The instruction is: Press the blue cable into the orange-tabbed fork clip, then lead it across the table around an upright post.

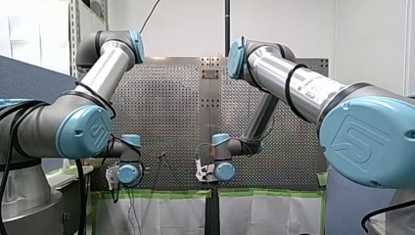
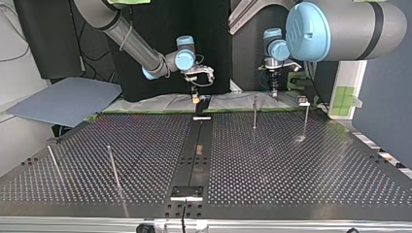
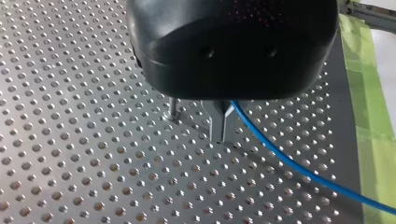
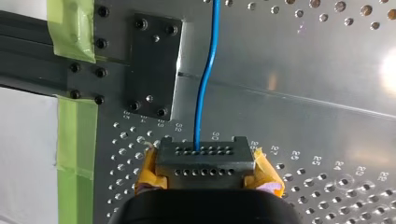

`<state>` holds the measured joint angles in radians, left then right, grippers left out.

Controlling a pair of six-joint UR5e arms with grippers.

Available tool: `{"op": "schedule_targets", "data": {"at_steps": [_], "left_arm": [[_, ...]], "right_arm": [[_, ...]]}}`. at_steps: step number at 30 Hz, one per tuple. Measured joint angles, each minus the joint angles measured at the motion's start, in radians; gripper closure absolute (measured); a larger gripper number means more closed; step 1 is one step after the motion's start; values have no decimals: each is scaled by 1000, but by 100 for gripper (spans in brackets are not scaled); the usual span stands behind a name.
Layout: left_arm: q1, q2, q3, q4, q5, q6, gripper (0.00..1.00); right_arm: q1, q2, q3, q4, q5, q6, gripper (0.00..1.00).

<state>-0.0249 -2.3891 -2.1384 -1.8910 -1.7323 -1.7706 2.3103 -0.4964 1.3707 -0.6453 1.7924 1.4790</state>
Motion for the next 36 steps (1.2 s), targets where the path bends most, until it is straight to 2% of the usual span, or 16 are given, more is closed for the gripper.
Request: {"op": "schedule_targets", "data": {"at_steps": [4,9,16,26,36], "left_arm": [[0,30,-6,-11,5,2,100],[4,70,-7,-14,21,-28,100],[9,78,-6,18,38,-51,100],[11,69,-4,33,55,-54,100],[12,-2,55,11,70,-61,100]], "right_arm": [[5,-20,0,8,1,2,100],[-2,-45,0,21,3,24,100],[-4,-49,1,29,1,26,100],[-7,-41,1,24,1,16,100],[-5,-11,-2,12,-1,19,100]]}}
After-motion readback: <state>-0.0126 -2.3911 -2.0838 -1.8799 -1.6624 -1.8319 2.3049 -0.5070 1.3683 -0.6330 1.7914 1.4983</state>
